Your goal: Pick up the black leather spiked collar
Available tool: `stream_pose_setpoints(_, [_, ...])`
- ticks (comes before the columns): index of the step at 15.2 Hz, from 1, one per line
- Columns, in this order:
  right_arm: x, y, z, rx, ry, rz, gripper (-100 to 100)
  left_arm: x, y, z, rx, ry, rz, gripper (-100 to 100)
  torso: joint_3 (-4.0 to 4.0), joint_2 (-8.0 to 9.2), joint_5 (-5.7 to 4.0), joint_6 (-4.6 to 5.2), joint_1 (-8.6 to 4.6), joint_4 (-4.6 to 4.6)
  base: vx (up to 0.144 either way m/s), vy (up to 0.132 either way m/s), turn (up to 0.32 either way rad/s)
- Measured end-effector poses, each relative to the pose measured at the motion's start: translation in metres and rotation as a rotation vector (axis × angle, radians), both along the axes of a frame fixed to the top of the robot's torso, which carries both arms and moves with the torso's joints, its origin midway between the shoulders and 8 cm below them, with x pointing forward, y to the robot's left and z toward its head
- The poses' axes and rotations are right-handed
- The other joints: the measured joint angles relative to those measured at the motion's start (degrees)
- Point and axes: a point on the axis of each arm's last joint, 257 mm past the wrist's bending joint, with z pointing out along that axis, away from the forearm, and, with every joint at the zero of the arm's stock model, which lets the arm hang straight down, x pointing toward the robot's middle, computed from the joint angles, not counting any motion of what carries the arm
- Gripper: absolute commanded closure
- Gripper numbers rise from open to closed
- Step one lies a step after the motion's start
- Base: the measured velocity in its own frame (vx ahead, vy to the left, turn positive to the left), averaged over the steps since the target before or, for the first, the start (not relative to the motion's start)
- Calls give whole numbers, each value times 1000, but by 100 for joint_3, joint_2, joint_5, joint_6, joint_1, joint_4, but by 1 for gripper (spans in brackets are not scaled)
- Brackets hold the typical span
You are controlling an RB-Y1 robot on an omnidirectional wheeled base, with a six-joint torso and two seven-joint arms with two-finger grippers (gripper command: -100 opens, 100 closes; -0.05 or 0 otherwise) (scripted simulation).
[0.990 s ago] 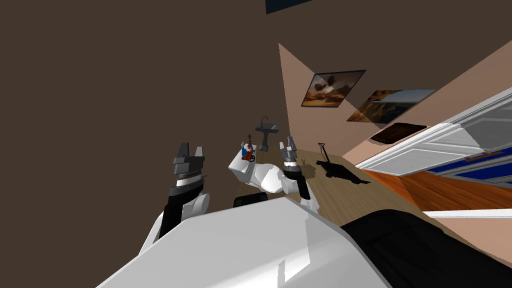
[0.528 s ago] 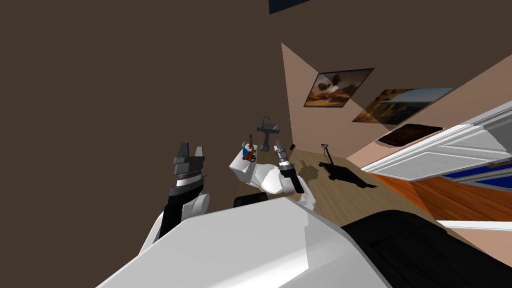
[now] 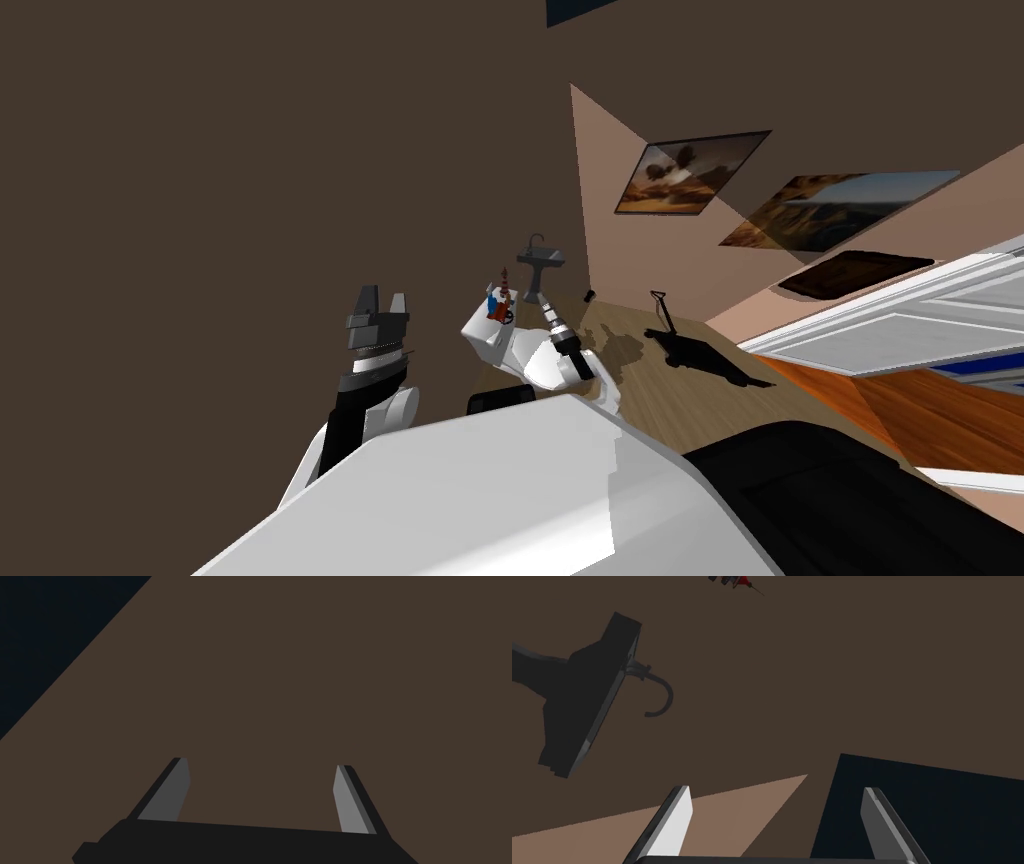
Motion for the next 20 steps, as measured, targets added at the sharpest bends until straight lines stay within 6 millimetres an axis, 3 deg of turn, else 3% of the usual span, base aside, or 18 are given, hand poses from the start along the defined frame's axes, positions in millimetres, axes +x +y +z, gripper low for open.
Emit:
stream_pose_setpoints(13, [28, 0, -111, -396, 241, -84, -100, 0, 0, 0, 0, 0, 0, 0, 0, 0, 0, 0, 1, 0, -1, -8, 60])
stream_pose_setpoints(20, [31, -10, -167, -614, 353, -132, -100, 0, 0, 0, 0, 0, 0, 0, 3, 4, 1, 2, 2, 1, -9, -10, 58])
